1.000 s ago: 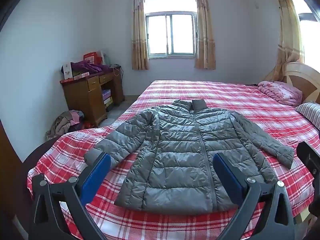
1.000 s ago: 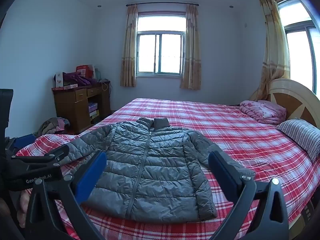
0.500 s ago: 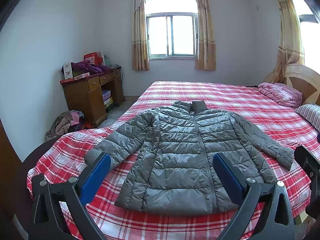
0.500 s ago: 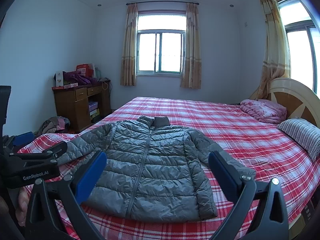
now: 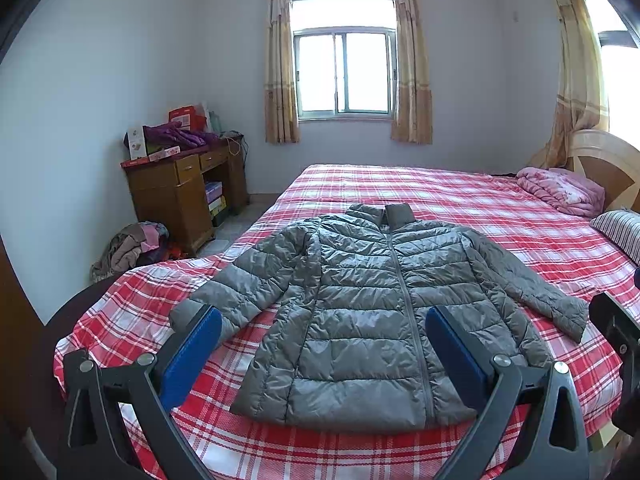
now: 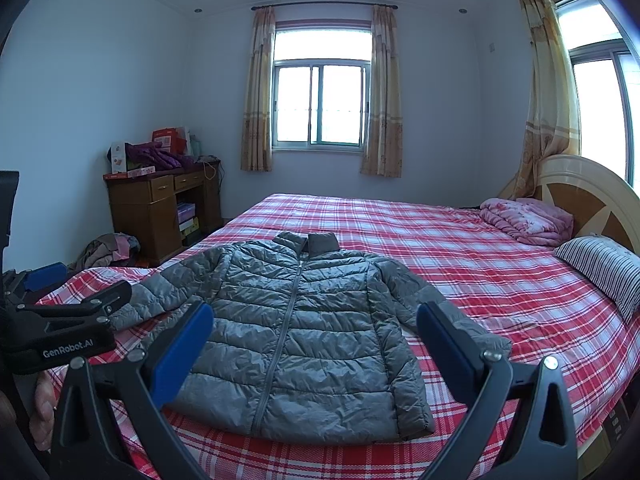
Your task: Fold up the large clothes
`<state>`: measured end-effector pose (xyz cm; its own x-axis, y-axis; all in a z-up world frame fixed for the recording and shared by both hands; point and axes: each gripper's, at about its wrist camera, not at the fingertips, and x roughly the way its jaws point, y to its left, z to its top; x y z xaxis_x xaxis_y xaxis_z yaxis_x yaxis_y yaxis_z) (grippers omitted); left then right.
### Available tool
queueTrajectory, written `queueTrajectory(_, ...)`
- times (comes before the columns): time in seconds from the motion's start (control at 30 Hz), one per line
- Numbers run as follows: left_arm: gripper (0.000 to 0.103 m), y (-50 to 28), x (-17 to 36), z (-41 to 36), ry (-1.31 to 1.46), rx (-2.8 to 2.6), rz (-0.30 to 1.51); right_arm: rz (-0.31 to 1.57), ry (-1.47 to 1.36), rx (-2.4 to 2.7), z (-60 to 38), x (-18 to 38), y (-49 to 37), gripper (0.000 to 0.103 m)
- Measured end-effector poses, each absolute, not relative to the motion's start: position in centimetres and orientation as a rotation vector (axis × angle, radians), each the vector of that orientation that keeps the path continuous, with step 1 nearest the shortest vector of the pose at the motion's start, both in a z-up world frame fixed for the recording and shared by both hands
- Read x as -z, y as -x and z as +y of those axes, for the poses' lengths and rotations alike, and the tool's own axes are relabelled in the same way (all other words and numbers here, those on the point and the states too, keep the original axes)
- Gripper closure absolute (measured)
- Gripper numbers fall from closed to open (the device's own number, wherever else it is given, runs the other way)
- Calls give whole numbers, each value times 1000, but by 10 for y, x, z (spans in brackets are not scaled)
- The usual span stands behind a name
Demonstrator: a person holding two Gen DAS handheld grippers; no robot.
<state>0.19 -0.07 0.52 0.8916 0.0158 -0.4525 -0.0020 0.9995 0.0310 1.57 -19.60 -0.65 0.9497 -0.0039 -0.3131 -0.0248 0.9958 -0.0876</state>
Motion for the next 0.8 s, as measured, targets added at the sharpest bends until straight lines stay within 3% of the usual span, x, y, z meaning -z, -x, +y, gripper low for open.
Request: queueTrajectory(0.8, 1, -2, -7, 0, -28, -7, 466, 322, 90, -12, -193, 8, -17, 0)
